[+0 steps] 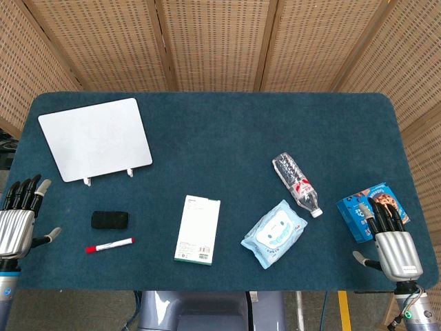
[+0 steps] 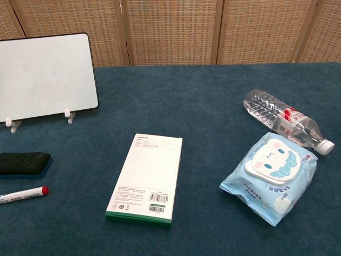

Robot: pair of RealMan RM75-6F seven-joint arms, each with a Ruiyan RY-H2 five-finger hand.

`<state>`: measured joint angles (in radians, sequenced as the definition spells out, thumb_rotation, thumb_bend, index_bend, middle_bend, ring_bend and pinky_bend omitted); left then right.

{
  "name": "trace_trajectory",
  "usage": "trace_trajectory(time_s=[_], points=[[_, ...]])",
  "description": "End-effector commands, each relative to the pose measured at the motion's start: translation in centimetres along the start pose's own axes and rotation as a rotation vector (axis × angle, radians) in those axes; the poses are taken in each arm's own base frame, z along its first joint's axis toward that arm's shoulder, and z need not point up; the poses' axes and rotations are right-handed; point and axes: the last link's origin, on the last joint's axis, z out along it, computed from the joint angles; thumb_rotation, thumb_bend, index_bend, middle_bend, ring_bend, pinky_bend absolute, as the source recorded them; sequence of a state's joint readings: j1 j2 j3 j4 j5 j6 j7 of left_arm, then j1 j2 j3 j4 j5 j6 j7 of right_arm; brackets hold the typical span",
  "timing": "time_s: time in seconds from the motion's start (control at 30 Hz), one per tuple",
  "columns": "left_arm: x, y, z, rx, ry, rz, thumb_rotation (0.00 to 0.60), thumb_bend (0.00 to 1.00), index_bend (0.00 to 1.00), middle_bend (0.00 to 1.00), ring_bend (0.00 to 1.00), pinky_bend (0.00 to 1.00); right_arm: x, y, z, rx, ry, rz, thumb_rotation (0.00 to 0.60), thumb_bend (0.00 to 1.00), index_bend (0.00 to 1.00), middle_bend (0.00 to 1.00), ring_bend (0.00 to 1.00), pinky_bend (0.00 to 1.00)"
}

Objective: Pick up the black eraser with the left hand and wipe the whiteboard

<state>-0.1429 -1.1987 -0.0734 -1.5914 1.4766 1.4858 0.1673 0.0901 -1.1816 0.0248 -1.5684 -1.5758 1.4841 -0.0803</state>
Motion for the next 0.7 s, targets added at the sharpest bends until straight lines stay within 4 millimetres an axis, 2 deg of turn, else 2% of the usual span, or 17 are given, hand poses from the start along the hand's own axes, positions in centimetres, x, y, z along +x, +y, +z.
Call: trace_trajectory(time_s=[0.03, 0.7], points=[[0.01, 0.01, 0.0, -0.001, 0.001, 0.0, 0.6, 0.11, 0.02, 0.0, 0.0, 0.0, 0.02, 0.02, -0.05, -0.001, 0.001, 0.0, 0.6, 0.05, 0.03, 0.0, 0.0, 0.0], [-0.28, 0.43, 0.14, -0.016, 0.003, -0.011, 0.6, 0.11, 0.02, 0.0, 0.0, 0.0, 0.07, 0.04, -0.19, -0.005, 0.002, -0.004, 0.6, 0.05, 0.03, 0.0, 0.0, 0.0]])
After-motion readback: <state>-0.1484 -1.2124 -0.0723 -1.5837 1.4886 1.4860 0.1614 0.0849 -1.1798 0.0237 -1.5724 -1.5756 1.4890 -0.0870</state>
